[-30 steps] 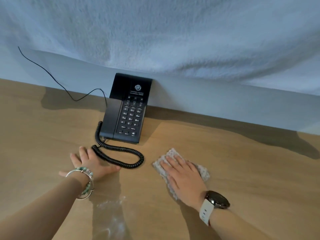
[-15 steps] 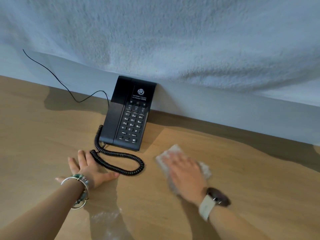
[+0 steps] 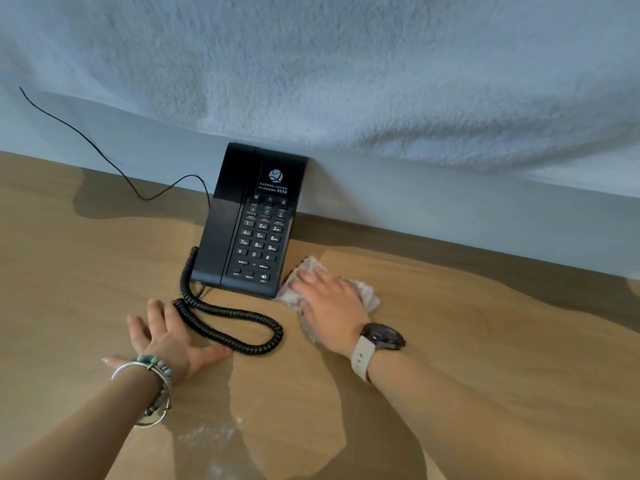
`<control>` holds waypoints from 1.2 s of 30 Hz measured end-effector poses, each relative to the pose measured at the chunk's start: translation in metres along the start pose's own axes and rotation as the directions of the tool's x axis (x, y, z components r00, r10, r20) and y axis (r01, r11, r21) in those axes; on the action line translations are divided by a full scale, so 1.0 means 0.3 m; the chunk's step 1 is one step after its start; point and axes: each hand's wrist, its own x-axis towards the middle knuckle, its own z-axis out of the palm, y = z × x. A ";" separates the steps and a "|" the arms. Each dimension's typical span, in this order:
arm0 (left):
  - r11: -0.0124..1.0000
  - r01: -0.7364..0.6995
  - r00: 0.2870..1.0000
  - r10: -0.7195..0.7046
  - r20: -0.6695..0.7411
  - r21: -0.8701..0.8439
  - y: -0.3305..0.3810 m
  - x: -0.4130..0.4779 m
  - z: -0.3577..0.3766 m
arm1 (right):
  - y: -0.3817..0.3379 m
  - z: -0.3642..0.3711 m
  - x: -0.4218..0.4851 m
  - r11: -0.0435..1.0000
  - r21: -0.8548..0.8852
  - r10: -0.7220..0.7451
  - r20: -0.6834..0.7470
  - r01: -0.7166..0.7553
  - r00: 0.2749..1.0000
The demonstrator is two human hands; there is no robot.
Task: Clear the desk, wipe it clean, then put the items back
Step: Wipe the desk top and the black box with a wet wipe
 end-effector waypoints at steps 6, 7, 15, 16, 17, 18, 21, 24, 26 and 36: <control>1.000 0.004 0.999 -0.005 0.044 0.027 -0.003 -0.015 -0.012 | 0.239 -0.046 0.123 0.891 -0.034 0.437 -0.199 -0.452 0.877; 1.000 0.005 0.999 -0.006 0.046 0.031 -0.005 -0.016 -0.013 | 0.210 -0.041 0.128 0.926 -0.060 0.357 -0.185 -0.373 0.916; 0.999 0.010 0.998 -0.013 0.063 0.038 0.002 -0.009 -0.014 | 0.180 -0.052 0.305 0.980 -0.121 0.152 -0.071 -0.160 0.986; 0.999 0.012 0.998 -0.014 0.068 0.039 0.002 -0.007 -0.015 | 0.168 -0.042 0.321 0.975 -0.140 0.159 -0.100 -0.173 0.982; 0.999 0.014 0.997 -0.017 0.077 0.039 0.003 -0.008 -0.017 | 0.148 -0.035 0.322 0.973 -0.144 0.165 -0.119 -0.181 0.979; 0.999 0.016 0.996 -0.019 0.086 0.039 0.005 -0.011 -0.021 | 0.127 -0.029 0.302 0.976 -0.133 0.157 -0.117 -0.172 0.981; 0.999 0.013 0.995 -0.017 0.095 0.042 0.003 -0.010 -0.024 | 0.048 0.008 0.128 0.993 -0.108 0.047 -0.090 -0.057 0.995; 0.999 0.013 0.996 -0.016 0.093 0.033 0.004 -0.011 -0.027 | -0.033 0.060 -0.082 0.996 -0.094 -0.016 -0.103 0.007 0.995; 0.999 0.015 0.996 -0.018 0.089 0.032 0.008 -0.015 -0.029 | -0.007 0.055 -0.083 0.993 -0.080 -0.086 -0.032 0.084 0.996; 1.000 0.013 0.998 -0.013 0.066 0.007 -0.008 -0.006 -0.004 | 0.220 -0.041 0.056 0.945 -0.095 0.304 -0.090 -0.312 0.948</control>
